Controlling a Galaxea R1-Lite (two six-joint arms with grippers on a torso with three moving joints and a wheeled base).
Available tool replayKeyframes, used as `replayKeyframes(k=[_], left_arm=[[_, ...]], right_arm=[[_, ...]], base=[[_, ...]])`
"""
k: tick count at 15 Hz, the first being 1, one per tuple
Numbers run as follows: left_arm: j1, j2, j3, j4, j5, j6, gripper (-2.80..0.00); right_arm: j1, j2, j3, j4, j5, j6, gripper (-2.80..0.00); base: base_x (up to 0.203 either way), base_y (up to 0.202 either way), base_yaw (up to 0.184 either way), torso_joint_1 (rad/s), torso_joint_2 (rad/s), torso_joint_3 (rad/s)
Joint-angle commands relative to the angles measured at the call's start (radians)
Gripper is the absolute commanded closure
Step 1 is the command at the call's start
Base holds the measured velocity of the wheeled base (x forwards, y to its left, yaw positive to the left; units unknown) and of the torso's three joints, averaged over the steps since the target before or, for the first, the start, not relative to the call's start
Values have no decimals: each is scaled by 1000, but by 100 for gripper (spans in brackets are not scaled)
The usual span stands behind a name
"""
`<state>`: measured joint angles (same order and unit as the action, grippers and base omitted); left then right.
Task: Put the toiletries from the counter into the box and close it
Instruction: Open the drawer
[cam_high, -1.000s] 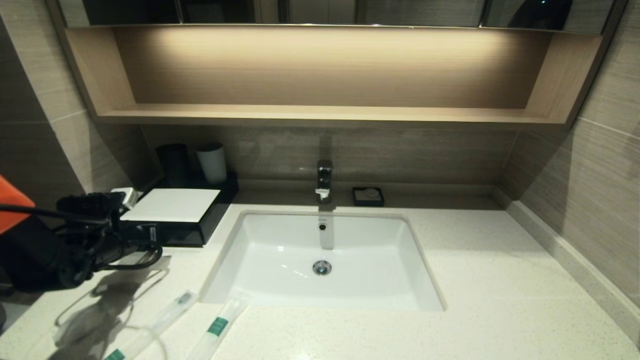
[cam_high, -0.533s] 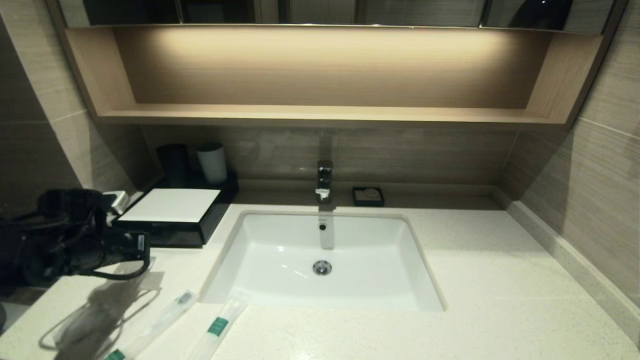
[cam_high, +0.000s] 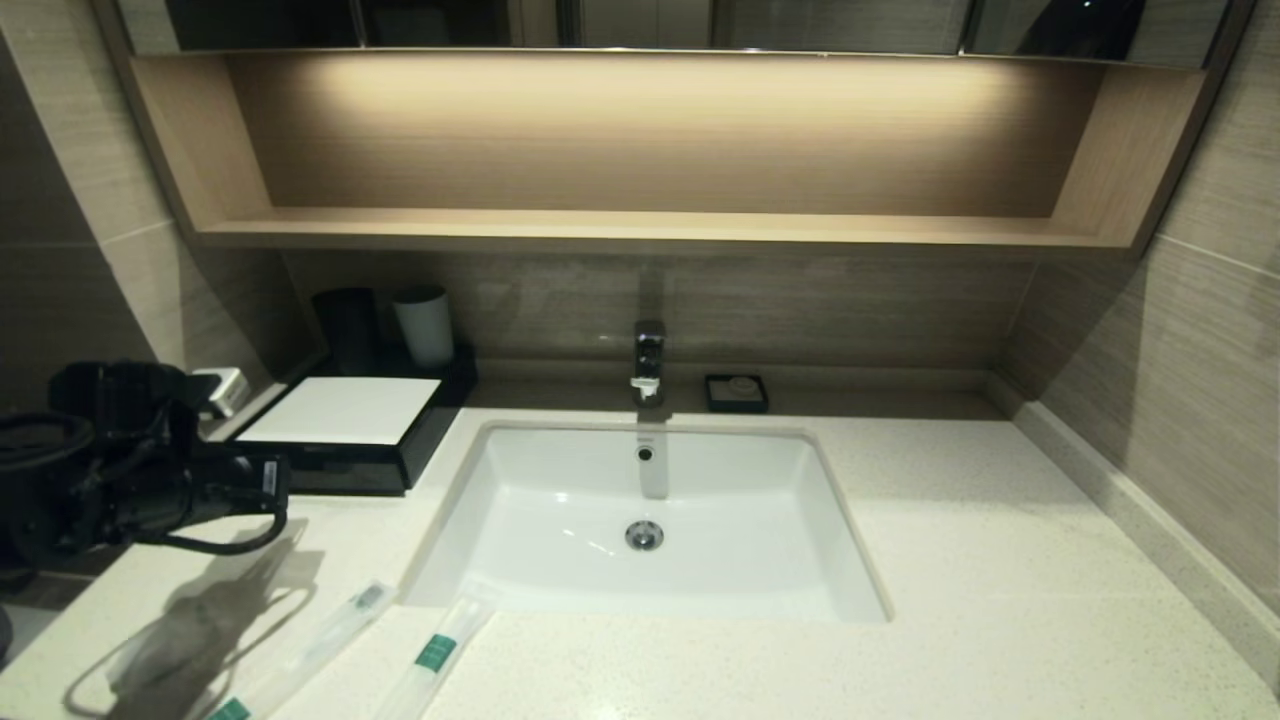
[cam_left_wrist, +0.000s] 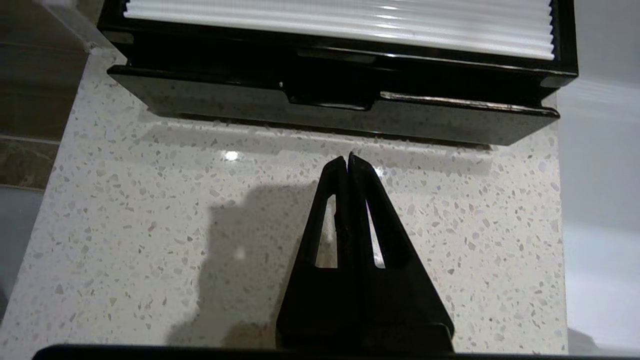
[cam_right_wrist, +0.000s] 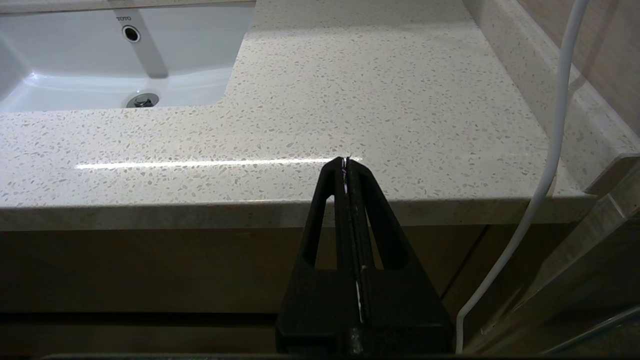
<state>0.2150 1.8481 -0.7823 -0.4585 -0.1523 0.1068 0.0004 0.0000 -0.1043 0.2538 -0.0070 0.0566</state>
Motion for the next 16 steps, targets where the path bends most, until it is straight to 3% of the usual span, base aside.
replayKeyframes(k=[1, 16], left_arm=[[1, 55, -25, -20, -1, -1, 0], [23, 184, -127, -63, -9, -4, 0]], right_arm=[[0, 2, 0, 1, -1, 0, 0], [0, 2, 0, 1, -1, 0, 0]], base=[[0, 0, 0, 0, 0, 0], [0, 0, 0, 0, 0, 0]])
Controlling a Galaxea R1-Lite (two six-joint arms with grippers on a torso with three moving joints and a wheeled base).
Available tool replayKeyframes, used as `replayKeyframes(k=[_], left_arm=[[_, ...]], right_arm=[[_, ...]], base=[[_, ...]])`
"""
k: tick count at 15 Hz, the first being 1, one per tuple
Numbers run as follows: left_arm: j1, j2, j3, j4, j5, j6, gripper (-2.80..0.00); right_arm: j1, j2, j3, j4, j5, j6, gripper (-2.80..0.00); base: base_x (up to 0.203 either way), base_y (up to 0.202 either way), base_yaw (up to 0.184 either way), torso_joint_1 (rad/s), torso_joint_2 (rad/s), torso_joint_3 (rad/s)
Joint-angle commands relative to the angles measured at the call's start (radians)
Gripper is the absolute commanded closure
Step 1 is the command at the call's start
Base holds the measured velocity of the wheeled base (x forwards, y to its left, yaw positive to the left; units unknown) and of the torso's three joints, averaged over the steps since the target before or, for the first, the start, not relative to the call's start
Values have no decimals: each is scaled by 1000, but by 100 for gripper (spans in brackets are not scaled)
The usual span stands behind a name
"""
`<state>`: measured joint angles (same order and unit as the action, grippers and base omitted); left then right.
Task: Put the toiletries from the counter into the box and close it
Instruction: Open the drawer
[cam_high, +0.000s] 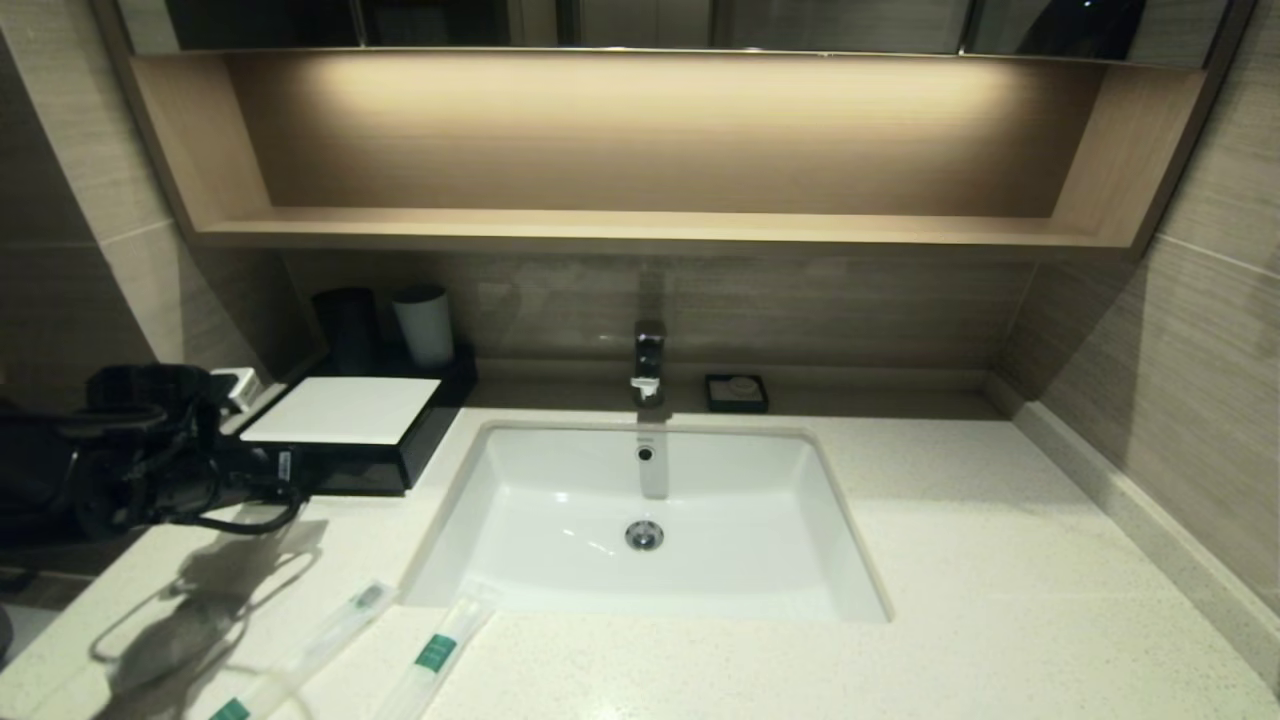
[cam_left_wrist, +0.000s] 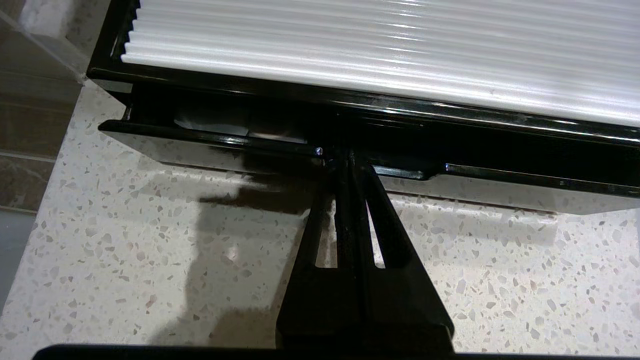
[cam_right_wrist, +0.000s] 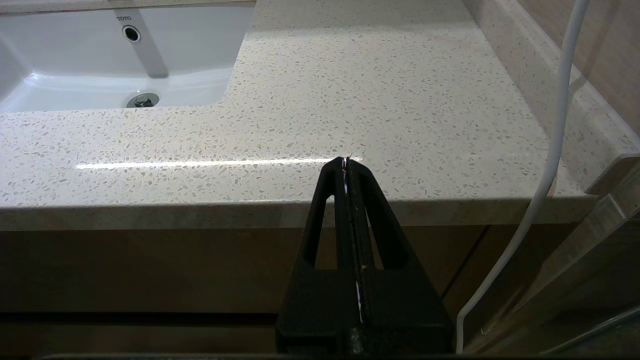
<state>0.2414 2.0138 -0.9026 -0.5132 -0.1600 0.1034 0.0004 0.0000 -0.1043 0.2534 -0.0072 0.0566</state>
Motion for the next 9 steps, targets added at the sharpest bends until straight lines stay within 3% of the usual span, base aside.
replayKeyframes(k=[1, 9], left_arm=[[-7, 27, -9, -19, -4, -2, 0], [-37, 28, -26, -34, -1, -8, 0]], right_arm=[[1, 2, 0, 3, 1, 0, 0], [1, 2, 0, 1, 0, 0, 0]], base=[[0, 0, 0, 0, 0, 0], [0, 0, 0, 0, 0, 0]])
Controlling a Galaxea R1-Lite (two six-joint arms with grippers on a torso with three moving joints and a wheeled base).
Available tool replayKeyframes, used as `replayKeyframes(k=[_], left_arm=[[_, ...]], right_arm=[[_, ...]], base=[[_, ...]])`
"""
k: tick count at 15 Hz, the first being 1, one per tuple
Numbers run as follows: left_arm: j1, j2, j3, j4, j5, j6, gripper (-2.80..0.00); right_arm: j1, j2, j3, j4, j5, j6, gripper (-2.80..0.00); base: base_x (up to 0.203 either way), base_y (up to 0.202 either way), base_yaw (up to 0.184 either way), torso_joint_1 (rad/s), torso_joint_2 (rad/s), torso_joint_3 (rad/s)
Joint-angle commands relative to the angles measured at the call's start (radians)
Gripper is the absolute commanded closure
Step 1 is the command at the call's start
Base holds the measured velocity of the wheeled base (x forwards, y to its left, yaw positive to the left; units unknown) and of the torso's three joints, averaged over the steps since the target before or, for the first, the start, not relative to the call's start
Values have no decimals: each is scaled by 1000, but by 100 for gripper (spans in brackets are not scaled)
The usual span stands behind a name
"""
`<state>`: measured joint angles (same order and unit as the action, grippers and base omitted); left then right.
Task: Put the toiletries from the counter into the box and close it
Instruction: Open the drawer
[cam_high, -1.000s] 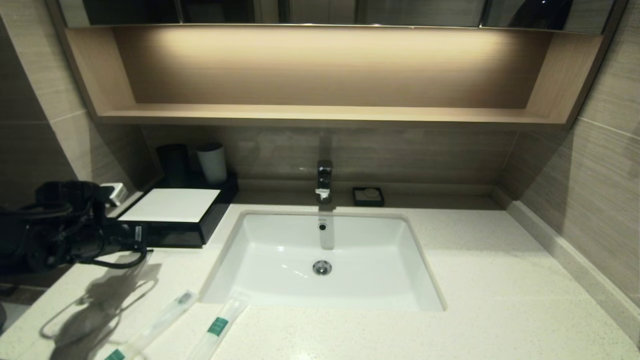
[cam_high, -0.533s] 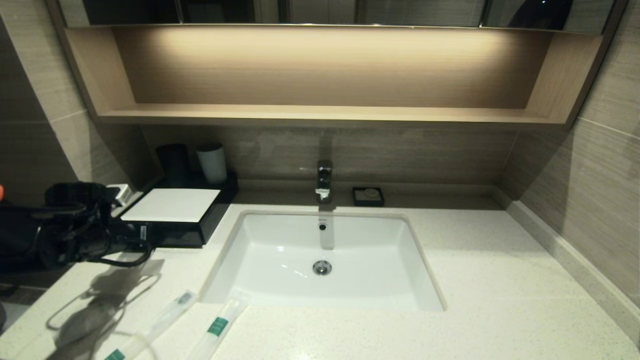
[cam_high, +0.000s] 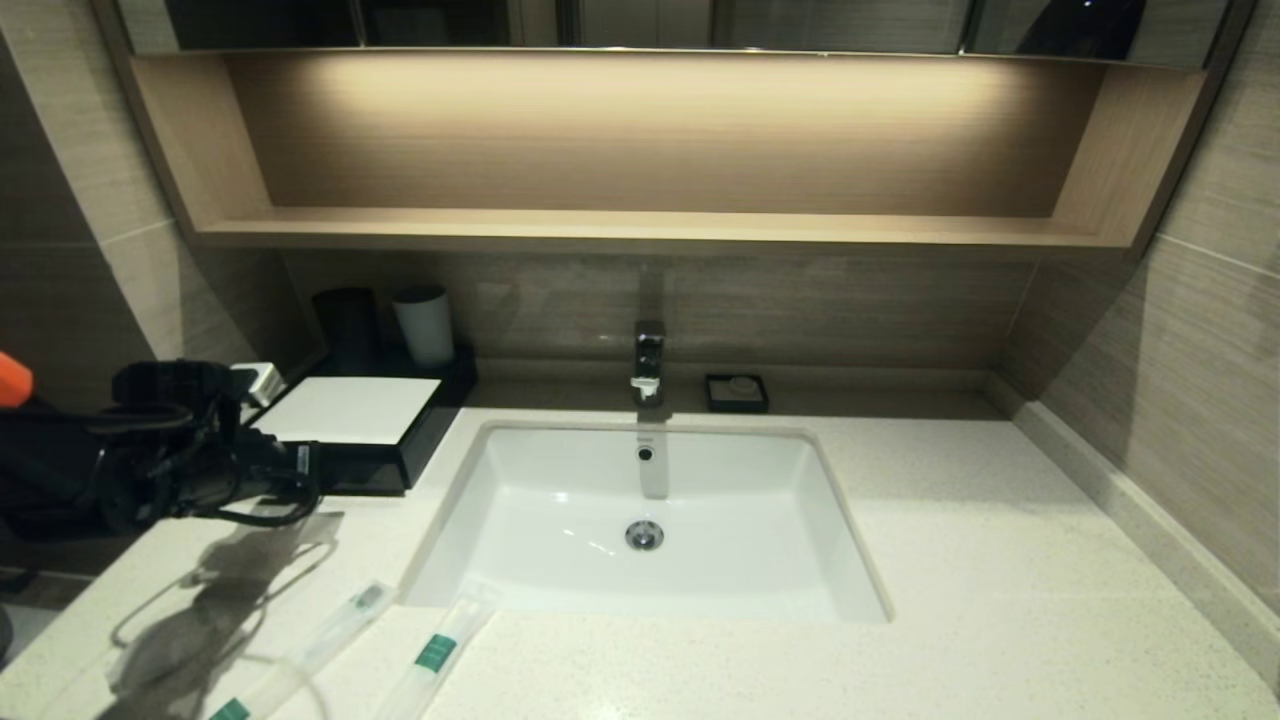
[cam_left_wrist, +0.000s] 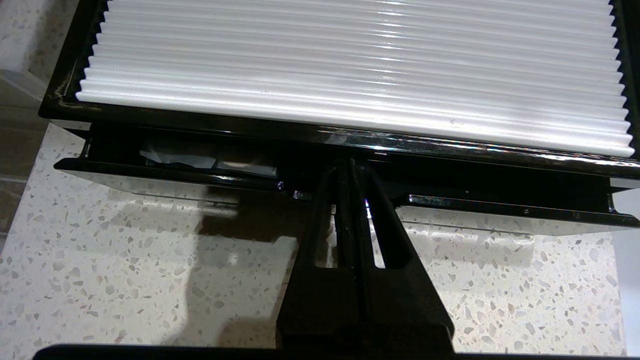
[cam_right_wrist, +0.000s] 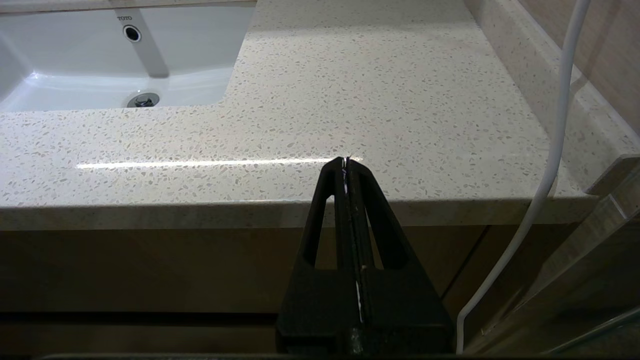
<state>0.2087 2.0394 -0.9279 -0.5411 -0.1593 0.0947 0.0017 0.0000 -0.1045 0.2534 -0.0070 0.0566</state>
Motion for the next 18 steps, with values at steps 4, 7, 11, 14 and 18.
replayKeyframes(k=[4, 7, 11, 14, 18], left_arm=[[-6, 54, -24, -36, -6, 1, 0], [-5, 76, -37, -47, -3, 0, 0], [-5, 54, -22, 1, 1, 2, 0], [2, -29, -22, 192, -1, 9, 0], [6, -91, -30, 378, 0, 39, 0]], right_arm=[[0, 2, 0, 3, -1, 0, 0], [0, 2, 0, 3, -1, 0, 0], [0, 2, 0, 3, 0, 2, 0], [0, 2, 0, 1, 1, 2, 0], [0, 2, 0, 1, 1, 2, 0]], base=[[0, 0, 0, 0, 0, 0], [0, 0, 0, 0, 0, 0], [0, 0, 0, 0, 0, 0], [0, 0, 0, 0, 0, 0], [0, 0, 0, 0, 0, 0]])
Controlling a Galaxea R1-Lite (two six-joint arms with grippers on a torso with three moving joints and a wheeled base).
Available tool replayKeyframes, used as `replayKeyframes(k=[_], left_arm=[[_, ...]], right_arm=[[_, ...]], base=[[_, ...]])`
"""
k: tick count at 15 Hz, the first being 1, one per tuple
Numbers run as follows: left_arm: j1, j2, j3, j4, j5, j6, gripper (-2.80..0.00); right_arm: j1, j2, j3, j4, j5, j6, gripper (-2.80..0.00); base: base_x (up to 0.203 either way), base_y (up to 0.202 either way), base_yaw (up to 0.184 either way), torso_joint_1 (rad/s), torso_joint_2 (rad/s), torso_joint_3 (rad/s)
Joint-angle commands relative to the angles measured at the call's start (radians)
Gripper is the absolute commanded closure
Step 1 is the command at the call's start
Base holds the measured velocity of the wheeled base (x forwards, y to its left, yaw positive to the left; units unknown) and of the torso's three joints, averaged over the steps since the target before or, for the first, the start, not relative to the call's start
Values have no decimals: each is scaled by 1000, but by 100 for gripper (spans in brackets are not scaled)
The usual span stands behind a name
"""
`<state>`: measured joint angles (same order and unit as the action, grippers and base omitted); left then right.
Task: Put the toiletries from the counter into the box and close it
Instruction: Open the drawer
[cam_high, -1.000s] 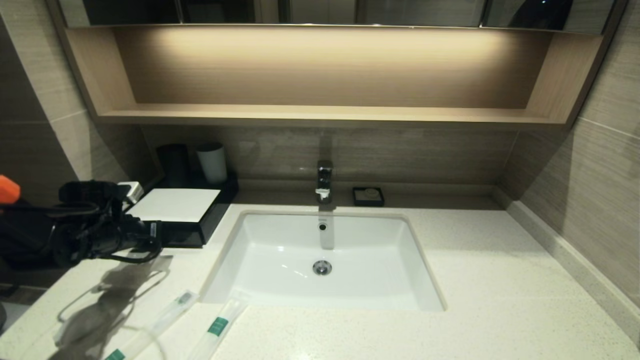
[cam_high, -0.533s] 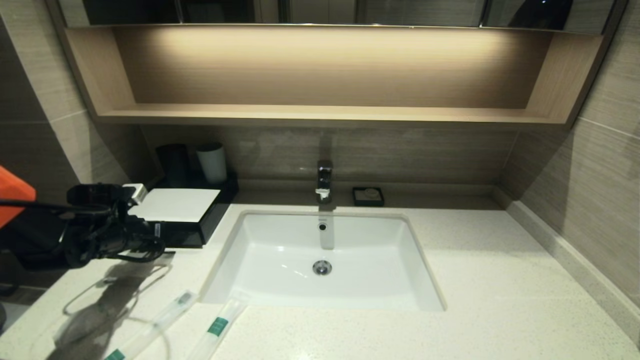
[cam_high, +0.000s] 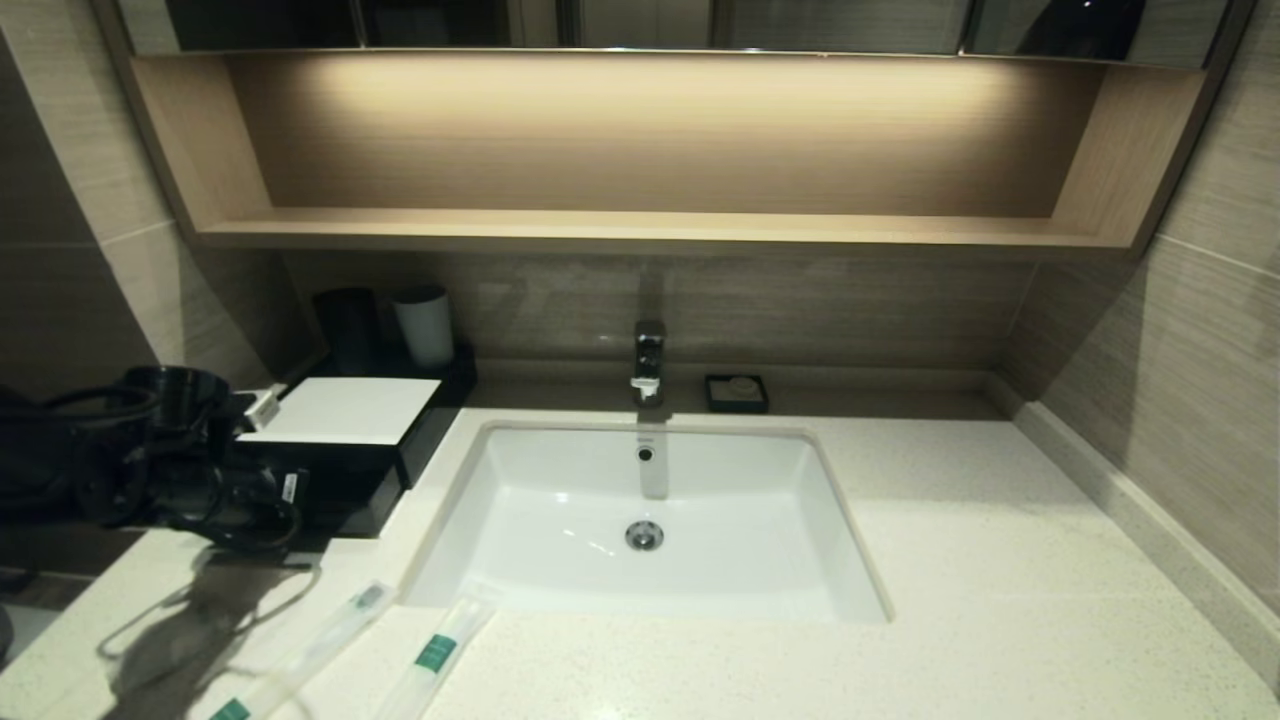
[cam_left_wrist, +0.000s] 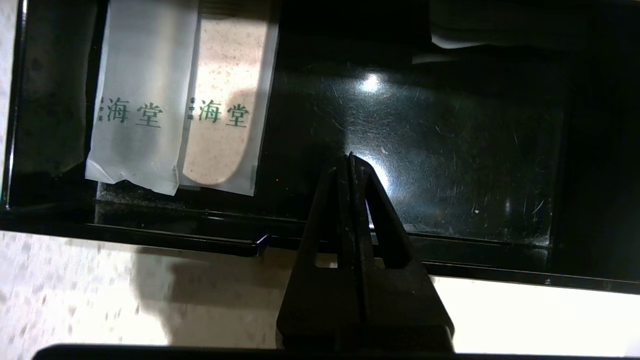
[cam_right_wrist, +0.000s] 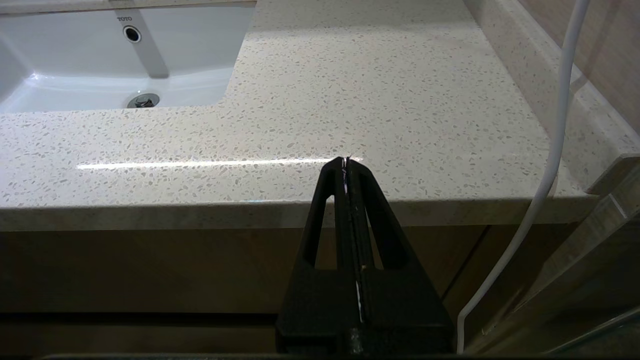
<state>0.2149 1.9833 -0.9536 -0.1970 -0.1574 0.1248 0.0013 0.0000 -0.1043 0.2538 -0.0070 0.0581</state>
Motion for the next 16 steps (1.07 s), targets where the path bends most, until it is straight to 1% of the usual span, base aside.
replayKeyframes(k=[1, 4, 8, 13, 16], left_arm=[[0, -40, -1, 43, -2, 14, 0], [3, -47, 10, 56, 1, 19, 0], [3, -78, 13, 145, 4, 35, 0], [18, -114, 57, 182, 8, 53, 0], [25, -141, 65, 240, 13, 69, 0]], right_arm=[[0, 2, 0, 1, -1, 0, 0], [0, 2, 0, 1, 0, 0, 0], [0, 2, 0, 2, 0, 0, 0], [-1, 2, 0, 2, 1, -1, 0], [-1, 2, 0, 1, 0, 0, 0]], base=[[0, 0, 0, 0, 0, 0], [0, 0, 0, 0, 0, 0], [0, 0, 0, 0, 0, 0], [0, 0, 0, 0, 0, 0], [0, 0, 0, 0, 0, 0]])
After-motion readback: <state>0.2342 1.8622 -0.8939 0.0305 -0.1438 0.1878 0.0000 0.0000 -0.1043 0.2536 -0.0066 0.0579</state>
